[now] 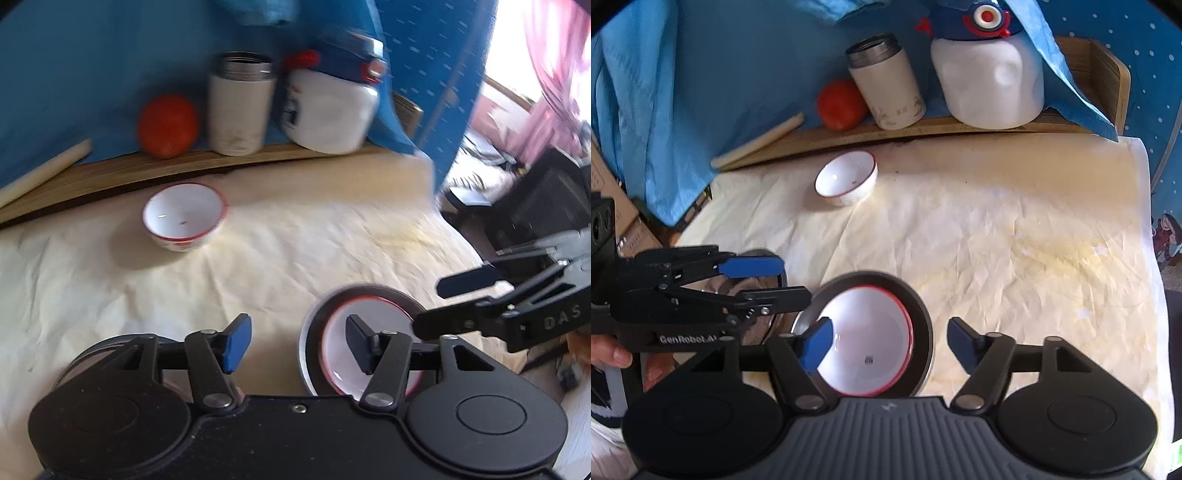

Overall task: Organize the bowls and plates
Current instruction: 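Open the left gripper and release the white bowl, then move the left gripper to the small red-rimmed white bowl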

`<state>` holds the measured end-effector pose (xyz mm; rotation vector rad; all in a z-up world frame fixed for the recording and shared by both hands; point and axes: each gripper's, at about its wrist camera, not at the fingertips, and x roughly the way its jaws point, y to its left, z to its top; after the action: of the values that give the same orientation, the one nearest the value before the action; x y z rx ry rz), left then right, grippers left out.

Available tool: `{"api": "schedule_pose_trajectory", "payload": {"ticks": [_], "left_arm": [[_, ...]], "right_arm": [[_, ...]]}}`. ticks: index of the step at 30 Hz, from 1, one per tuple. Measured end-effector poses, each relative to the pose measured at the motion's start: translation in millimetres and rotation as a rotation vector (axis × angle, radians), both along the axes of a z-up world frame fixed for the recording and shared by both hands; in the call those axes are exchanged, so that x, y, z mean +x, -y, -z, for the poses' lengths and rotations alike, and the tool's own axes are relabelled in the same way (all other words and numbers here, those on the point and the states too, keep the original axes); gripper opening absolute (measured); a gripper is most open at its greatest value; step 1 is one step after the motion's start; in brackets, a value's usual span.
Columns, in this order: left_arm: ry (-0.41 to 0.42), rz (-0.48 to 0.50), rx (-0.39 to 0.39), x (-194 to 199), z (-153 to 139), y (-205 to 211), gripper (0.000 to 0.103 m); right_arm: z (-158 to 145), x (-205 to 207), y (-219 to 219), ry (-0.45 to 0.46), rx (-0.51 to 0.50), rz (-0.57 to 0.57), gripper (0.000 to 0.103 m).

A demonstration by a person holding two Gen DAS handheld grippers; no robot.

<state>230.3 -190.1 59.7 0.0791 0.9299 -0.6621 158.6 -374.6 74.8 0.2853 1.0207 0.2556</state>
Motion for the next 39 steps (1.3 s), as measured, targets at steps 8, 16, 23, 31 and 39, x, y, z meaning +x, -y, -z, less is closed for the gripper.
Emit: {"api": "schedule_pose_trajectory", "payload": {"ticks": [8, 16, 23, 31, 39], "left_arm": [[-0.038, -0.191, -0.058, 39, 7, -36, 0.093], [-0.058, -0.381, -0.106, 82, 20, -69, 0.102], [-0.083, -0.462, -0.098, 117, 34, -80, 0.102], [-0.128, -0.516, -0.164, 149, 48, -82, 0.102], [-0.126, -0.502, -0.137, 163, 61, -64, 0.102]], "right_arm": [[15, 25, 9, 0.004, 0.033, 0.038, 0.095], [32, 61, 12, 0.013, 0.066, 0.056, 0.103], [39, 105, 2, 0.026, 0.102, 0.037, 0.103], [53, 145, -11, 0.004, 0.094, 0.019, 0.103], [67, 172, -20, 0.039, 0.100, 0.013, 0.103]]}}
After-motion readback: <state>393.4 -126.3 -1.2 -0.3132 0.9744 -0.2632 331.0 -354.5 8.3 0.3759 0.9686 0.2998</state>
